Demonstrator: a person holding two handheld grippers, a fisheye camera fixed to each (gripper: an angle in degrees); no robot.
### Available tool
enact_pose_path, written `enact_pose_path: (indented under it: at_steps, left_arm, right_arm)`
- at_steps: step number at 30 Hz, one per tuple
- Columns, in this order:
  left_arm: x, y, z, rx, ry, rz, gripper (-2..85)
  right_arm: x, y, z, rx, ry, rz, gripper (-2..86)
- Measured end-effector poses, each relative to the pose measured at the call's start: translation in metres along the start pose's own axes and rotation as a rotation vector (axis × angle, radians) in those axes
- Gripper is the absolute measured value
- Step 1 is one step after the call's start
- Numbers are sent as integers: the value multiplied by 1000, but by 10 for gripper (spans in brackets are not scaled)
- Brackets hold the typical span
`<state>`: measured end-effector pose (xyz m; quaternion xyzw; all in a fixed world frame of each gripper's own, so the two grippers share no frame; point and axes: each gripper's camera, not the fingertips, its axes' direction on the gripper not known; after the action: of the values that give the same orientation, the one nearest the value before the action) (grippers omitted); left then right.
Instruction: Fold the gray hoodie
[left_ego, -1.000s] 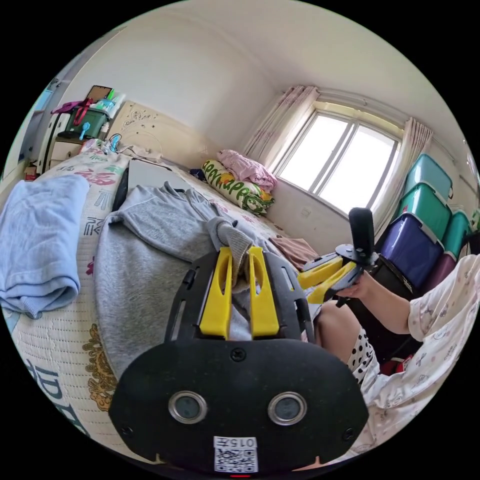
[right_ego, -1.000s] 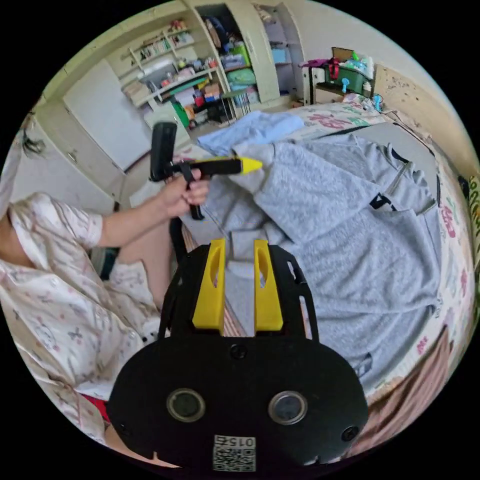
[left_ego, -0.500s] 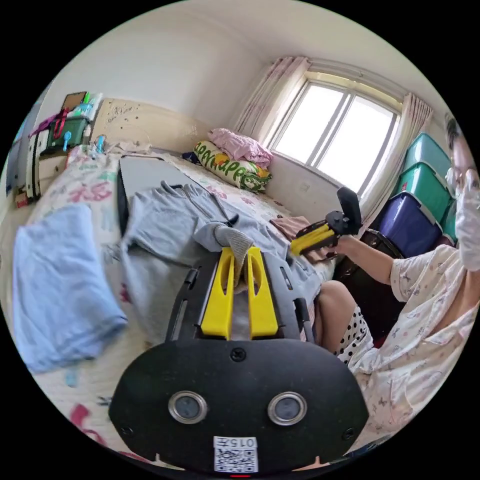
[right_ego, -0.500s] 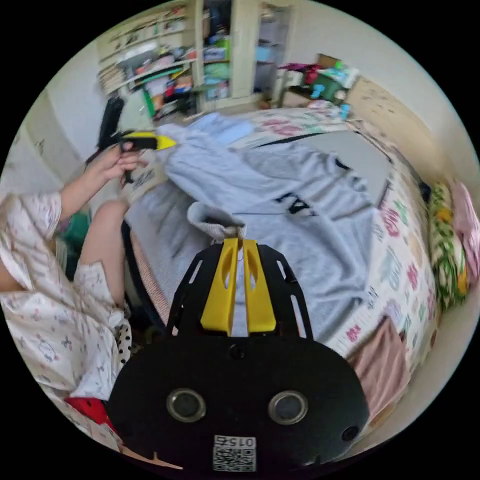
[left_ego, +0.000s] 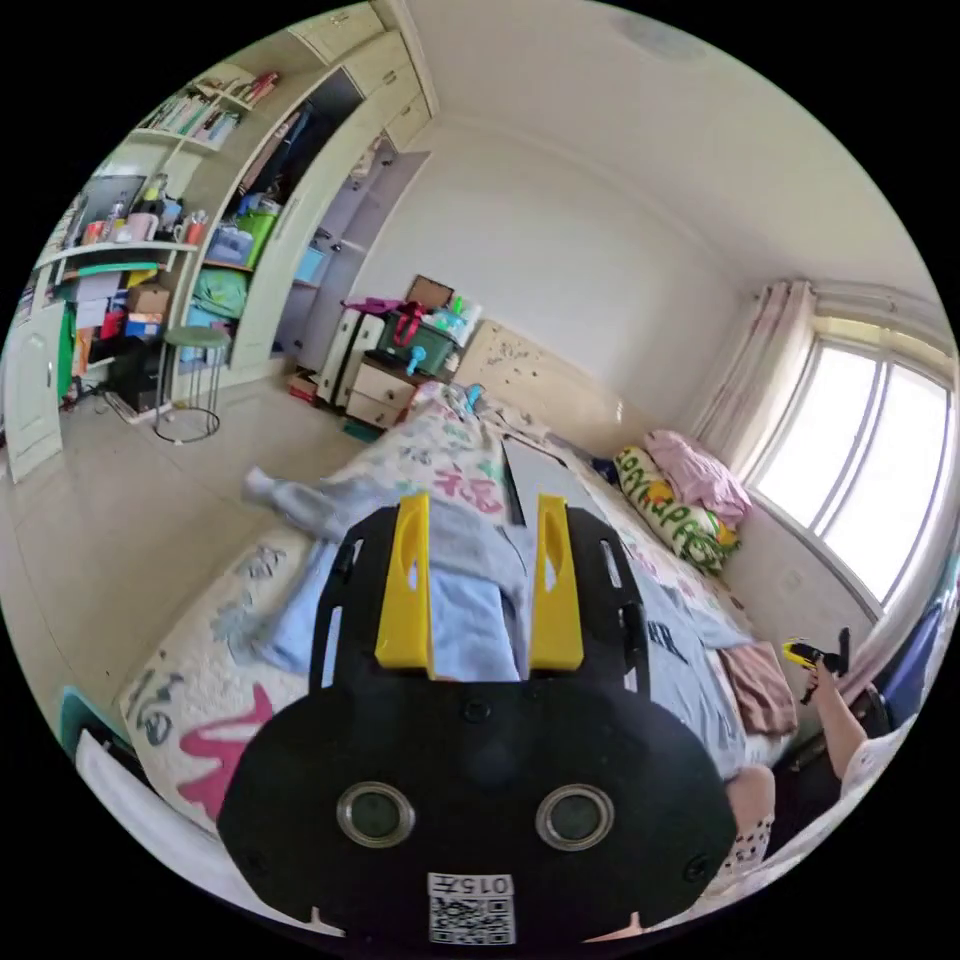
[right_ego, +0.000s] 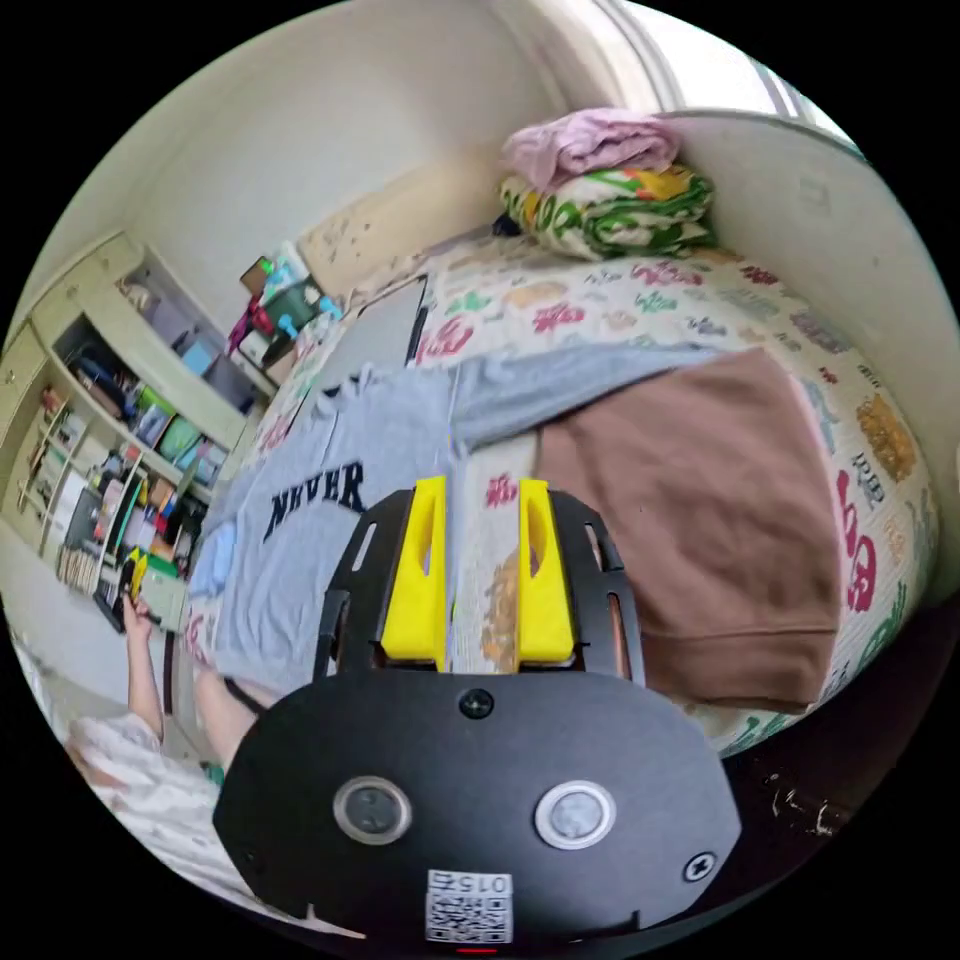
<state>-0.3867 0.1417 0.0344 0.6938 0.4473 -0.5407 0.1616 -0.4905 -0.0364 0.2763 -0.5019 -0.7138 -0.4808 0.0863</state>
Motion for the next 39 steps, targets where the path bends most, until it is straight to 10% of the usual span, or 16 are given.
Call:
enact_pose_path:
  at_steps: [5, 18, 39]
  left_arm:
    - [29, 92, 1, -306, 224, -8, 139]
    - [80, 172, 54, -781, 97, 199, 136]
    - [1, 239, 77, -855, -66, 395, -2]
  right_arm:
    - [-21, 95, 44, -287, -92, -153, 120]
    - [-54, 140, 68, -521, -72, -199, 116]
    - [-97, 146, 53, -564, 132, -305, 49]
